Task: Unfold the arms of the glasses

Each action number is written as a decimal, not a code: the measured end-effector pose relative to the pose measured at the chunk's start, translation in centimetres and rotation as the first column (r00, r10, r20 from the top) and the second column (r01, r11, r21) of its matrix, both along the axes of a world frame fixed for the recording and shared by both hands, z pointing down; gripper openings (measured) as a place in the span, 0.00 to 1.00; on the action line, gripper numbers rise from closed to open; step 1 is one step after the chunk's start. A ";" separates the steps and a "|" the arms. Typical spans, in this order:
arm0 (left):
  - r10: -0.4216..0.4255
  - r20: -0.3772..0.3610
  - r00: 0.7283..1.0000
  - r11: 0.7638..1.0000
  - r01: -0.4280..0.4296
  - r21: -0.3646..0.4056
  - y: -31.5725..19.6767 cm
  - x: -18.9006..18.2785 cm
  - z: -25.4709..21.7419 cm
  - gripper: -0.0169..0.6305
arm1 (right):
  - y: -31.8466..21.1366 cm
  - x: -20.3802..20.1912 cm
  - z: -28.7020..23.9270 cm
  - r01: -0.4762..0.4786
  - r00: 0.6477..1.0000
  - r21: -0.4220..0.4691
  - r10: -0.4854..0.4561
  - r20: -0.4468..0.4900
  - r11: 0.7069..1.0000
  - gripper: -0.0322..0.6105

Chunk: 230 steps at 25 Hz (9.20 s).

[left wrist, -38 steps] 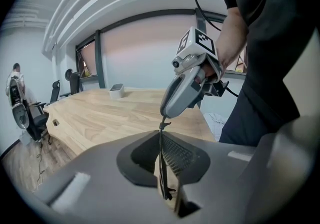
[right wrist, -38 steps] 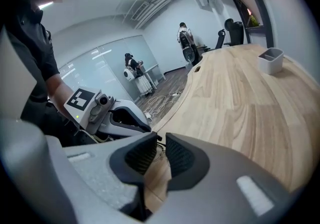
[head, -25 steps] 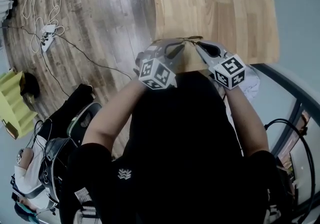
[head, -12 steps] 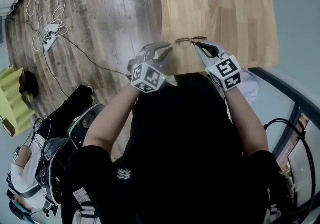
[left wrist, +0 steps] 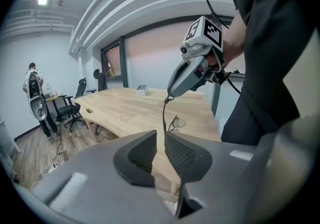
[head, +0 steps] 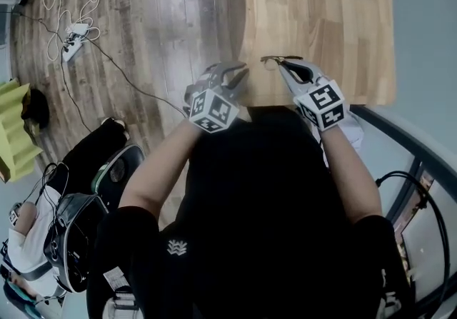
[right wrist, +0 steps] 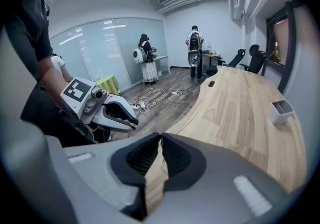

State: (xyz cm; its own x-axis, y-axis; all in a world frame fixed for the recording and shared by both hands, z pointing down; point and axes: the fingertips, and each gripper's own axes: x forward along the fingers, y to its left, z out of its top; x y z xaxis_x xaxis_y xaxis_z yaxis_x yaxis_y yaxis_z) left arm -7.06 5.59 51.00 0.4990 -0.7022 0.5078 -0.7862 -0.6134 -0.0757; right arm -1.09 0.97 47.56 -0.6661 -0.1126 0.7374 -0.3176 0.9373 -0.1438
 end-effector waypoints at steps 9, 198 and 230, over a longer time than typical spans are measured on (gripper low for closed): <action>-0.048 -0.004 0.999 0.999 0.048 0.008 1.2 -2.1 -0.4 0.11 | 0.8 -2.3 -0.7 0.035 0.999 -0.012 -0.035 0.014 0.999 0.09; -0.031 -0.173 0.984 0.999 0.024 -0.042 -6.5 20.7 -5.2 0.10 | -6.7 16.8 3.9 0.169 0.936 0.200 -0.221 0.273 0.965 0.08; -0.380 -0.241 0.893 0.883 0.427 0.193 -7.9 0.5 -17.0 0.03 | -9.6 14.2 -10.0 -0.362 0.830 0.223 0.204 0.520 0.905 0.05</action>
